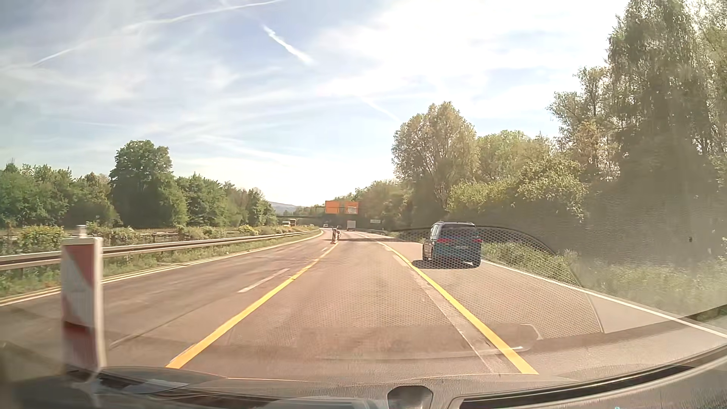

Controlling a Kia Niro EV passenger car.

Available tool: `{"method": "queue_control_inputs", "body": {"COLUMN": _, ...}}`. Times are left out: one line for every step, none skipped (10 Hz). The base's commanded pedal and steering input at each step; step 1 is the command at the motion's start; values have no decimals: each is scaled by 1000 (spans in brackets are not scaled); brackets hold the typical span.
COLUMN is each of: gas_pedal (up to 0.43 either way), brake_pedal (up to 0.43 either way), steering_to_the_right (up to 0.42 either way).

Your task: Follow the waypoints while adhering to traffic rules and regulations

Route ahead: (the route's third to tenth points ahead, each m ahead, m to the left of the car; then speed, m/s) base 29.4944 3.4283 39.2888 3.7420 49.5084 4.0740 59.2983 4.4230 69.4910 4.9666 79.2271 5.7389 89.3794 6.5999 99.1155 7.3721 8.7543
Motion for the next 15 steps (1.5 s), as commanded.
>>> {"method": "queue_control_inputs", "body": {"gas_pedal": 150, "brake_pedal": 0, "steering_to_the_right": -7}}
{"method": "queue_control_inputs", "body": {"gas_pedal": 150, "brake_pedal": 0, "steering_to_the_right": -8}}
{"method": "queue_control_inputs", "body": {"gas_pedal": 150, "brake_pedal": 0, "steering_to_the_right": -8}}
{"method": "queue_control_inputs", "body": {"gas_pedal": 150, "brake_pedal": 0, "steering_to_the_right": -8}}
{"method": "queue_control_inputs", "body": {"gas_pedal": 150, "brake_pedal": 0, "steering_to_the_right": -7}}
{"method": "queue_control_inputs", "body": {"gas_pedal": 138, "brake_pedal": 0, "steering_to_the_right": -6}}
{"method": "queue_control_inputs", "body": {"gas_pedal": 138, "brake_pedal": 0, "steering_to_the_right": -6}}
{"method": "queue_control_inputs", "body": {"gas_pedal": 138, "brake_pedal": 0, "steering_to_the_right": -6}}
{"method": "queue_control_inputs", "body": {"gas_pedal": 130, "brake_pedal": 0, "steering_to_the_right": -6}}
{"method": "queue_control_inputs", "body": {"gas_pedal": 118, "brake_pedal": 0, "steering_to_the_right": -5}}
{"method": "queue_control_inputs", "body": {"gas_pedal": 118, "brake_pedal": 0, "steering_to_the_right": -5}}
{"method": "queue_control_inputs", "body": {"gas_pedal": 118, "brake_pedal": 0, "steering_to_the_right": -5}}
{"method": "queue_control_inputs", "body": {"gas_pedal": 118, "brake_pedal": 0, "steering_to_the_right": -4}}
{"method": "queue_control_inputs", "body": {"gas_pedal": 118, "brake_pedal": 0, "steering_to_the_right": -4}}
{"method": "queue_control_inputs", "body": {"gas_pedal": 118, "brake_pedal": 0, "steering_to_the_right": -4}}
